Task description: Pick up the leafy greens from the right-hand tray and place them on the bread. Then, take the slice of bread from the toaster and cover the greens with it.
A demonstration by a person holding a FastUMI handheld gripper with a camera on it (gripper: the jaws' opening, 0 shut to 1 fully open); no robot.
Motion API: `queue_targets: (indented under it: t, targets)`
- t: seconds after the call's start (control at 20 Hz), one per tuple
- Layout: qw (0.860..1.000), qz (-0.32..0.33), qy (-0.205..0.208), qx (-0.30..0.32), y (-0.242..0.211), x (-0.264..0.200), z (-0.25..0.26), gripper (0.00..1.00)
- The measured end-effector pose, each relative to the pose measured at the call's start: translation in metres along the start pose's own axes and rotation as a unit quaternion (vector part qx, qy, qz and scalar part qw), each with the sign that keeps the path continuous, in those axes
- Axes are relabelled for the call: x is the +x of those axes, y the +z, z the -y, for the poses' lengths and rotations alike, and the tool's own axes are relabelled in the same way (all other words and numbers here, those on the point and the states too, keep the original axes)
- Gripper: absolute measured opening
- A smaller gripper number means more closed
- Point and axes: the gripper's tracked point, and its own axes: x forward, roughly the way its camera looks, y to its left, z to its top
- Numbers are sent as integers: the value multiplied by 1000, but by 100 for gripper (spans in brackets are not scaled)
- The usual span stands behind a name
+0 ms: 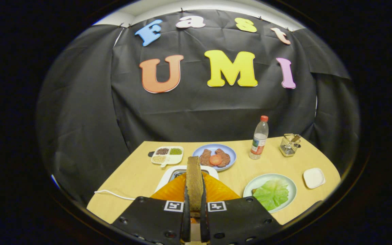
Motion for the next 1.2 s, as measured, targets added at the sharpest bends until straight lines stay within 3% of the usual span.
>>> queue_targets:
  t: [0.4, 0.55, 1.2]
  targets:
    - [997, 9, 26, 69, 29, -20, 43, 11]
    - [997, 11, 7, 77, 29, -16, 77, 11]
    - [990, -42, -27, 136, -37, 42, 192, 11]
